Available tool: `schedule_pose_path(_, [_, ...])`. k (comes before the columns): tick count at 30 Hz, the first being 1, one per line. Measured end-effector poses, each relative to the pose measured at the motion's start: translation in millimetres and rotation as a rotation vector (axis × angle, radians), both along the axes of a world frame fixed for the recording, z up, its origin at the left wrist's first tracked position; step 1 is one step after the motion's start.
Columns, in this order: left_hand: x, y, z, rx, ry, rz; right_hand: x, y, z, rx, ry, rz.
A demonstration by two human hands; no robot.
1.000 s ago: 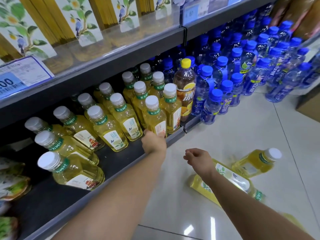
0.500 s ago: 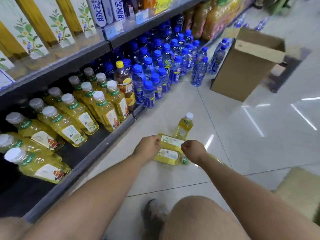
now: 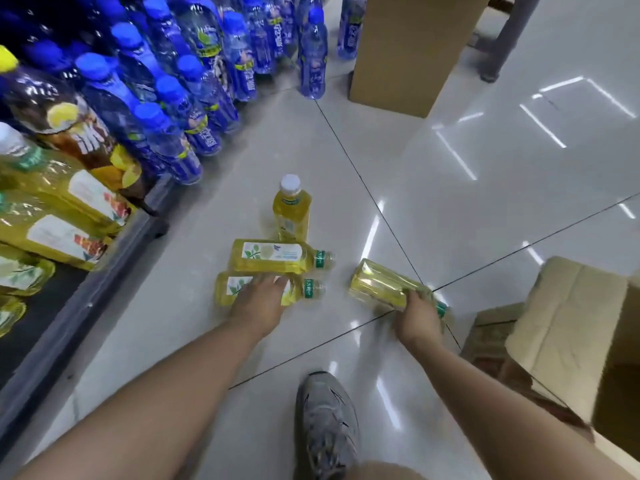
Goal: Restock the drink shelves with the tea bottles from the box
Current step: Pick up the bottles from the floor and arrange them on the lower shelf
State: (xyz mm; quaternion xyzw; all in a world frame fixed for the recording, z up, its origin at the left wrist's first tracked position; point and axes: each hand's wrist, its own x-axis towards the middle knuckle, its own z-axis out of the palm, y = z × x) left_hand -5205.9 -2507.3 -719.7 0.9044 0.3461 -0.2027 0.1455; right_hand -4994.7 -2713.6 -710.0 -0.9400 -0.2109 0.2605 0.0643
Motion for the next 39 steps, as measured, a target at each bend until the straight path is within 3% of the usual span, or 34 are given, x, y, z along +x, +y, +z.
schedule_pose_path(3, [3,11,-21,0.049,0.096,-0.035,16,14,-25,-0.042,-0.026,0.081])
schedule_pose_path(6, [4,18,-37,0.101,0.126,-0.058,27,32,-40,-0.292,-0.155,0.263])
schedule_pose_path(9, [3,21,-44,0.19,0.143,-0.114,38,42,-48,-0.397,-0.201,0.355])
schedule_pose_path(12, [1,18,-45,0.226,0.192,-0.102,44,43,-56,-0.373,-0.13,0.427])
schedule_pose_path(15, [-1,10,-42,0.222,0.229,-0.004,36,50,-54,-0.366,-0.055,0.71])
schedule_pose_path(20, [-20,-1,-41,0.18,0.296,0.141,-3,73,-44,-0.29,-0.127,1.195])
schedule_pose_path(23, [-40,-3,-41,0.138,0.316,0.21,-30,82,-41,-0.234,-0.16,1.339])
schedule_pose_path(24, [-47,-4,-41,0.124,0.319,0.239,-37,81,-43,-0.171,-0.129,1.306])
schedule_pose_path(26, [-60,-7,-40,0.089,0.309,0.319,-47,75,-56,0.069,-0.06,1.024])
schedule_pose_path(29, [-70,-12,-43,0.005,0.236,0.473,-61,66,-62,0.42,-0.024,0.259])
schedule_pose_path(32, [-73,-17,-52,-0.091,0.154,0.6,-73,72,-62,0.306,0.359,-0.372])
schedule_pose_path(34, [-72,-20,-59,-0.105,0.146,0.641,-74,75,-67,0.281,0.576,-0.557])
schedule_pose_path(39, [-73,-21,-66,-0.091,0.136,0.653,-69,86,-79,0.357,0.793,-0.693])
